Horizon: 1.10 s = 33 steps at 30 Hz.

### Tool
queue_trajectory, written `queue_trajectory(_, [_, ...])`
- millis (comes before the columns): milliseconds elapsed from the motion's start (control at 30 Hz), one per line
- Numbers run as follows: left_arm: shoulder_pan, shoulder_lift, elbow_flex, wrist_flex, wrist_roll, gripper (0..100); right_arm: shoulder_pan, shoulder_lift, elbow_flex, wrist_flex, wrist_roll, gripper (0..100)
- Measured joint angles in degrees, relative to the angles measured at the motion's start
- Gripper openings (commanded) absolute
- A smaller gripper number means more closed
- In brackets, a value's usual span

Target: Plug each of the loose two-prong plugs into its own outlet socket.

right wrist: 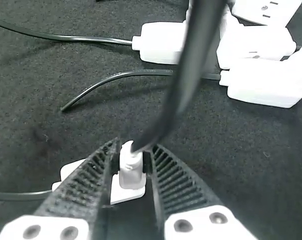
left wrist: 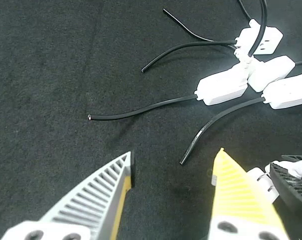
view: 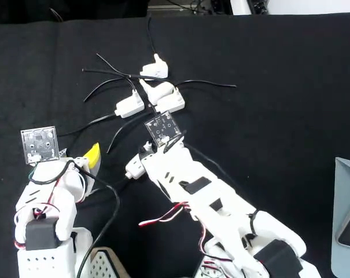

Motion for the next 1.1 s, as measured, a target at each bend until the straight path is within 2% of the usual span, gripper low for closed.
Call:
queue_trajectory(333, [0.00, 0.00, 0.00, 0.00, 0.00, 26, -2.55, -0.70, -0.62, 3.25, 0.00, 1.1])
queue_trajectory(1100, [0.00, 0.00, 0.00, 0.00, 0.00, 26, -2.55, -0.70, -4.22, 12.75, 0.00, 1.1])
